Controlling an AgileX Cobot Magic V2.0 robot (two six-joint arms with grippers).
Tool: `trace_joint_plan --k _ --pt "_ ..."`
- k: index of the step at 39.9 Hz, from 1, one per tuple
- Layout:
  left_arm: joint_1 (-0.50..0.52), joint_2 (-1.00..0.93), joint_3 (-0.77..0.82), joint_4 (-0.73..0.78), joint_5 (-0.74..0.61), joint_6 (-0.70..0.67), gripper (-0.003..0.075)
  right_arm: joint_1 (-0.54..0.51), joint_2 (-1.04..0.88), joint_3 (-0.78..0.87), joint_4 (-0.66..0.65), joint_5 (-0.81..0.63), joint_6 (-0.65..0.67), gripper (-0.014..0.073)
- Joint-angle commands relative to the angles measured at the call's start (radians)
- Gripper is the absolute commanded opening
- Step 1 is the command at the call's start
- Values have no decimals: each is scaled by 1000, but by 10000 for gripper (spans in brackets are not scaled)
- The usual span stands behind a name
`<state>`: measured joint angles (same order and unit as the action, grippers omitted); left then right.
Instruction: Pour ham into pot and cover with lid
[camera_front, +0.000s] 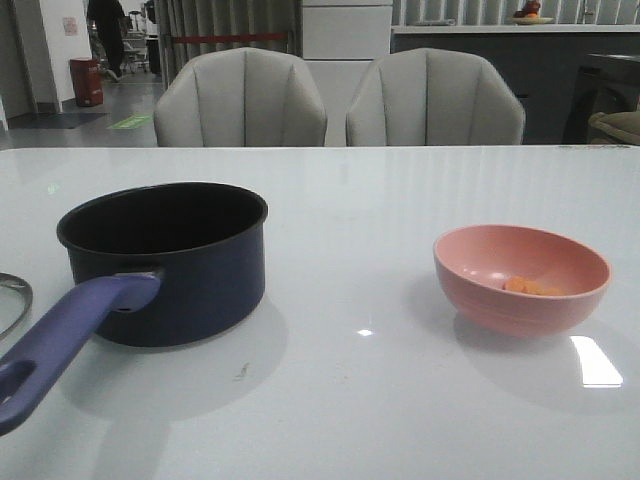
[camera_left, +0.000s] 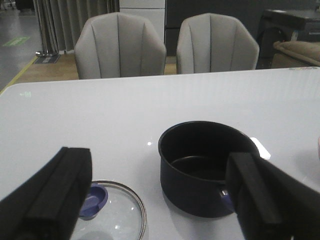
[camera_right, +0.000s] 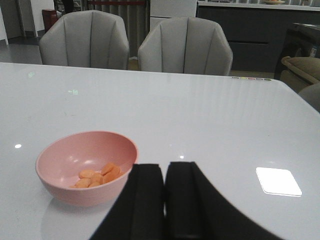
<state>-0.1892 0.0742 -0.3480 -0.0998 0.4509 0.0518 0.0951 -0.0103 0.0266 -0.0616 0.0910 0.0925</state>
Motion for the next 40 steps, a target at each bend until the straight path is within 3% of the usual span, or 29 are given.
trace_joint_plan --k 1,10,16,18,23,32,40 --pt "-13 8 -25 -11 -90 -3 585 -7 -20 -5 -14 -79 0 160" --pt "-20 8 -25 -11 -84 -3 585 -7 -20 -5 -14 -85 0 160" --pt "-20 8 -25 -11 -77 -3 585 -7 -20 -14 -7 -269 2 160" --pt "-20 8 -25 -11 -78 -3 585 -7 -19 -39 -7 -270 2 160" --pt "-20 8 -25 -11 -78 -3 585 -7 43 -169 -7 -102 0 160" --pt "-20 8 -25 -11 -78 -3 585 -7 333 -427 -8 211 -19 160" --pt "-21 8 -25 -11 -83 -3 585 -7 450 -451 -7 238 -17 160"
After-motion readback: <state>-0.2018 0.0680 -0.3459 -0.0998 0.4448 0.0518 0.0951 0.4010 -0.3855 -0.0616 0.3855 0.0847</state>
